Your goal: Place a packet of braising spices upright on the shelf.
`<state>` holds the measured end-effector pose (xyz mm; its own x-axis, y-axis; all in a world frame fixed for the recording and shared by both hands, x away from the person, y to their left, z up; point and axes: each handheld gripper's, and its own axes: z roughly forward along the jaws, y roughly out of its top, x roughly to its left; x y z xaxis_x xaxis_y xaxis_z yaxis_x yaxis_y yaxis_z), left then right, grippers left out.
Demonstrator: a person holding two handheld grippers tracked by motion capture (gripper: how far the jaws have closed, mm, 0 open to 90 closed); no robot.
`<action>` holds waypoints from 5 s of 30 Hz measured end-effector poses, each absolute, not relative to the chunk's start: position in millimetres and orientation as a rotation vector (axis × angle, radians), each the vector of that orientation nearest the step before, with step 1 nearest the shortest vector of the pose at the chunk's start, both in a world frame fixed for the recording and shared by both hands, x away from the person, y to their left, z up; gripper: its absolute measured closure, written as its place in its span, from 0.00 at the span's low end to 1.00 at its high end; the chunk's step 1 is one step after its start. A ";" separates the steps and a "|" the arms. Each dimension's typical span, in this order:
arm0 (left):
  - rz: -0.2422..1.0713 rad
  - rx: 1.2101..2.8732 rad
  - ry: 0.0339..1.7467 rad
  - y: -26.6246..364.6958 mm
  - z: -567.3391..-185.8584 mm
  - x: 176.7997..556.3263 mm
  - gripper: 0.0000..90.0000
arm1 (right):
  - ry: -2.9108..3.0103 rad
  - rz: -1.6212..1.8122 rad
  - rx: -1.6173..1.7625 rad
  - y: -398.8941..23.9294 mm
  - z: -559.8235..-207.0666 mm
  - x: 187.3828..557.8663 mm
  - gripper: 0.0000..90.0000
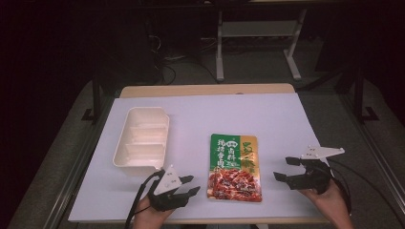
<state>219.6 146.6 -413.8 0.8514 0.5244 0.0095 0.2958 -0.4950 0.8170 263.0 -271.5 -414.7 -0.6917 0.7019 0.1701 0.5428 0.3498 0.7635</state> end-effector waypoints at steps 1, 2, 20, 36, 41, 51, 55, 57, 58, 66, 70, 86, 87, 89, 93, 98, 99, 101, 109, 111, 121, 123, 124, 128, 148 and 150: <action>0.310 2.128 0.595 140.7 -415.8 222.5 0.73 | 2.424 1.252 1.127 -270.8 -414.0 264.8 0.23; 0.303 2.132 0.592 137.2 -417.1 224.4 0.77 | 2.424 1.252 1.139 -269.7 -413.0 267.9 0.23; 0.273 2.306 0.529 80.3 -435.4 247.8 1.00 | 2.531 1.118 1.175 -230.9 -403.4 332.0 0.22; 0.270 2.370 0.520 71.7 -443.0 250.0 1.00 | 2.580 1.087 1.318 -216.3 -430.9 376.6 0.24; 0.271 2.372 0.516 71.6 -443.2 250.2 1.00 | 2.619 1.090 1.315 -209.4 -440.5 382.5 0.27; 0.270 2.370 0.521 71.6 -443.4 250.3 1.00 | 2.671 1.223 1.278 -210.9 -437.4 378.6 0.49; 0.270 2.360 0.531 70.8 -443.9 250.5 1.00 | 2.708 1.316 1.226 -214.6 -431.7 375.4 0.58; 0.277 2.379 0.519 70.8 -443.0 251.2 1.00 | 2.722 1.299 1.212 -215.9 -430.7 375.5 0.60; 0.277 2.375 0.523 70.4 -443.2 251.0 1.00 | 2.730 1.307 1.220 -216.2 -431.9 376.7 0.59; 0.280 2.364 0.530 69.7 -443.8 250.0 1.00 | 2.749 1.267 1.274 -218.1 -443.0 383.6 0.60; 0.280 2.362 0.531 69.7 -444.0 249.9 1.00 | 2.780 1.321 1.205 -219.8 -436.6 380.2 0.68; 0.311 2.370 0.519 68.3 -444.2 250.1 1.00 | 2.839 1.308 1.228 -212.9 -452.0 385.7 0.71; 0.311 2.370 0.520 68.4 -444.2 250.1 1.00 | 2.818 1.330 1.237 -212.3 -452.8 386.0 0.71; 0.311 2.370 0.521 68.4 -444.2 250.0 1.00 | 2.794 1.352 1.228 -209.2 -455.0 385.6 0.73; 0.309 2.369 0.521 68.5 -444.3 250.2 1.00 | 2.771 1.354 1.225 -204.2 -455.3 383.3 0.74; 0.315 2.363 0.522 67.9 -444.8 250.0 1.00 | 2.767 1.284 1.162 -197.5 -448.7 377.4 0.85; 0.315 2.363 0.522 67.9 -444.8 250.0 1.00 | 2.767 1.284 1.162 -197.5 -448.7 377.4 0.85; 0.323 2.362 0.521 67.6 -444.9 249.8 1.00 | 2.770 1.289 1.190 -199.2 -448.7 378.4 0.93; 0.322 2.359 0.528 69.6 -443.6 251.0 0.94 | 2.746 1.258 1.212 -198.2 -443.8 376.2 1.00; 0.306 2.359 0.539 71.7 -442.5 252.3 0.91 | 2.744 1.260 1.211 -199.3 -440.1 375.1 1.00; 0.342 2.321 0.540 84.6 -432.7 247.9 0.82 | 2.699 1.299 1.180 -200.2 -420.8 366.3 1.00; 0.349 2.312 0.541 88.3 -430.9 245.5 0.78 | 2.682 1.323 1.178 -199.9 -413.4 363.2 1.00; 0.365 2.310 0.544 91.0 -429.3 243.0 0.76 | 2.673 1.349 1.154 -199.9 -407.6 361.1 1.00; 0.376 2.283 0.541 96.7 -424.7 237.8 0.70 | 2.651 1.383 1.118 -198.3 -395.8 356.1 1.00; 0.342 2.176 0.570 140.3 -412.1 214.2 0.47 | 2.570 1.501 0.976 -193.7 -338.3 326.7 1.00; 0.370 2.178 0.561 146.8 -411.3 212.6 0.46 | 2.569 1.506 0.957 -191.8 -332.6 323.8 1.00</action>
<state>212.6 146.8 -411.3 0.8564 0.5116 0.0690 0.2650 -0.5504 0.7917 323.8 -191.8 -332.6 -0.8128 0.5090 0.2834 0.4959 0.3492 0.7951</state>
